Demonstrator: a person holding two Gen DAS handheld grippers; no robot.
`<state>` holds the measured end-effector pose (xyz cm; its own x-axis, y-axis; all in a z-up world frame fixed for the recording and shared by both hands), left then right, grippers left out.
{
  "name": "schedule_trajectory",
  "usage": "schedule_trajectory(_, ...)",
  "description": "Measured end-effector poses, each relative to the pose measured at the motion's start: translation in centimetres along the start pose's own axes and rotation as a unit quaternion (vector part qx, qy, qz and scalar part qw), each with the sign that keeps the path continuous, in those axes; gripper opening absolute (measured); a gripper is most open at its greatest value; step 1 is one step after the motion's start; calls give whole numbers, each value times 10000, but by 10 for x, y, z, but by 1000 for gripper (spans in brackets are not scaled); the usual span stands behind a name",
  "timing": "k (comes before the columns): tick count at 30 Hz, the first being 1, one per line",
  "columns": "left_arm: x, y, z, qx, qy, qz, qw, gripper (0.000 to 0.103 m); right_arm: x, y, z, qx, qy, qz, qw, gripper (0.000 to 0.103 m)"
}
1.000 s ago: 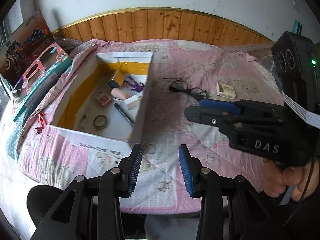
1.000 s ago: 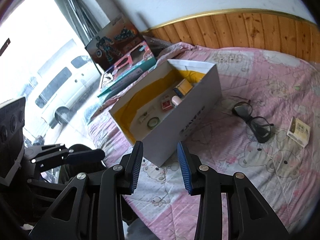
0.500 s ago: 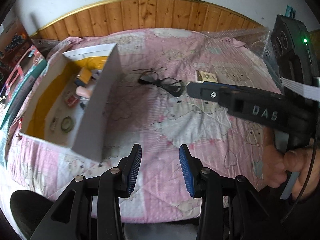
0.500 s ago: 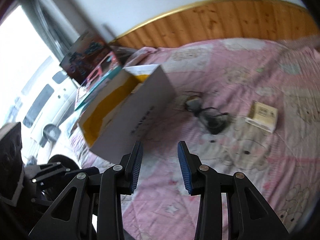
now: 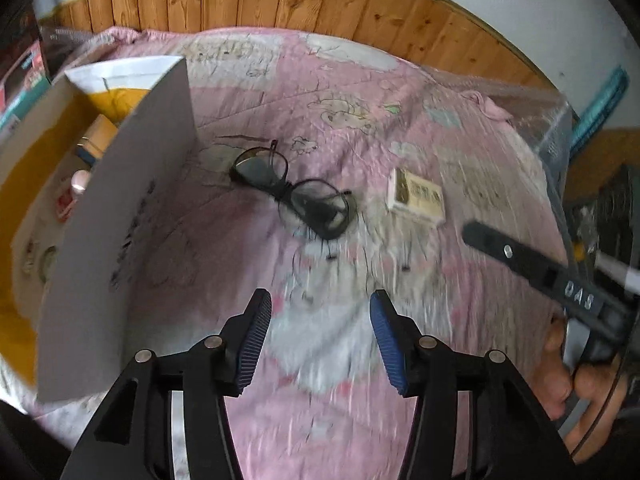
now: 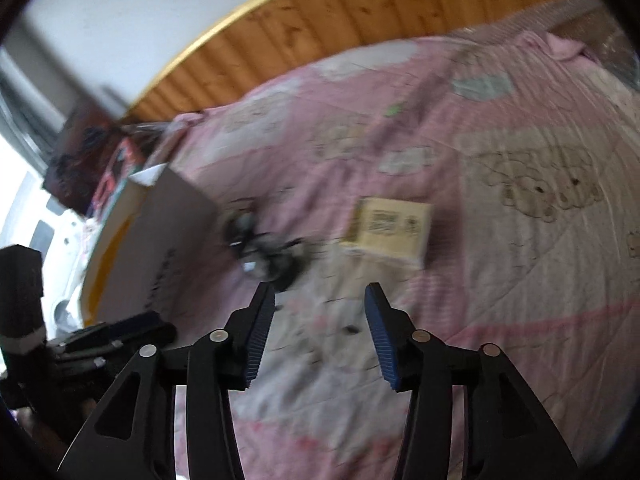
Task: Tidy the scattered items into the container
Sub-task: 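Move both grippers past the box toward the glasses and tissue pack, then grasp the black glasses with the left gripper while the right gripper grasps the tissue pack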
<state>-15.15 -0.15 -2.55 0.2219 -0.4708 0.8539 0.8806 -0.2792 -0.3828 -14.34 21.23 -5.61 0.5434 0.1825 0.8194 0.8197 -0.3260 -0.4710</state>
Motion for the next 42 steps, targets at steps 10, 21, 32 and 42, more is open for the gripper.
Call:
schedule_trajectory(10, -69, -54, -33, 766, -120, -14, 9970, 59, -40, -24, 14, 100, 478, -23, 9988, 60)
schedule_trajectory(21, -120, -84, -47, 754, -504, 72, 9959, 73, -89, -29, -11, 1039, 1133, 95, 9881, 77)
schedule_trajectory(32, -140, -89, -40, 431, -769, 202, 9959, 82, -94, -39, 15, 830, 1470, 305, 9852, 80)
schedule_trajectory(42, -139, -90, -32, -33, -771, 203, 9968, 41, -83, -46, 32, 295, 1227, 196, 9918, 71)
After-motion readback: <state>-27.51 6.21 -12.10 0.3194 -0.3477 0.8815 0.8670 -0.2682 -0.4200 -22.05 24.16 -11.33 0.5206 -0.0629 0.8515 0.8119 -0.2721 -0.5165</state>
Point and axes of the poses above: each gripper's, at about its wrist camera, not at the fingertips, and x roughly against the way its jaws point, z to its right, y to its underside, the point moved 1 cm from there along -x, roughly the way its jaws point, and after that the axes turned 7 degrees about y, right-handed, at the moved point
